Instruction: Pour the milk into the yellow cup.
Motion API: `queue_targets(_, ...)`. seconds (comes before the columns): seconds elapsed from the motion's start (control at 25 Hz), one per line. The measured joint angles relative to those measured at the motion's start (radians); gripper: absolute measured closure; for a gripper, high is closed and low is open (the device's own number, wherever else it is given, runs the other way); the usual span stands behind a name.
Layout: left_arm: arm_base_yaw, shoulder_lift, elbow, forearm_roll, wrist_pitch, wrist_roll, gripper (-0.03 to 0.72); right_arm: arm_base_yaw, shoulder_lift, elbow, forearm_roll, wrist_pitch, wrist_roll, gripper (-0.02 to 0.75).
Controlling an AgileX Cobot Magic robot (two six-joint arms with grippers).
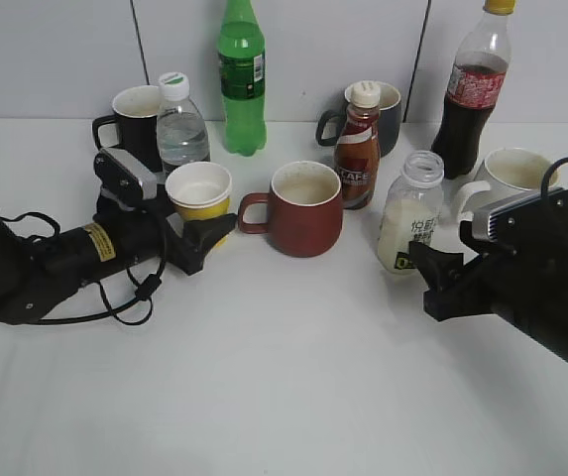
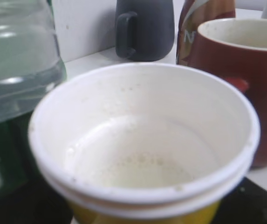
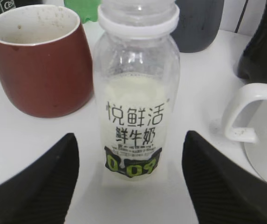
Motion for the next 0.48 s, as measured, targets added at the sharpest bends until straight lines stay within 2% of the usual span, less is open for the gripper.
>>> queue_targets(0.24, 0.000, 0.003, -0.018, 0.000, 0.020, 0.000, 0.141, 0.000, 0.000, 0.000, 0.000, 0.000, -0.001, 0.214)
queue_targets(0.32, 0.000, 0.003, -0.018, -0.001, 0.020, 0.000, 0.193, 0.000, 0.000, 0.000, 0.000, 0.000, -0.001, 0.214)
queue_targets(0.36, 0.000, 0.003, -0.018, -0.001, 0.020, 0.000, 0.193, 0.000, 0.000, 0.000, 0.000, 0.000, -0.001, 0.214)
queue_targets(0.4, 0.000, 0.003, -0.018, -0.002, 0.020, 0.000, 0.247, 0.000, 0.000, -0.001, 0.000, 0.000, -0.001, 0.214)
queue_targets(0.48, 0.000, 0.003, -0.012, -0.002, 0.020, 0.000, 0.295, 0.000, 0.001, -0.010, 0.000, 0.000, -0.001, 0.214)
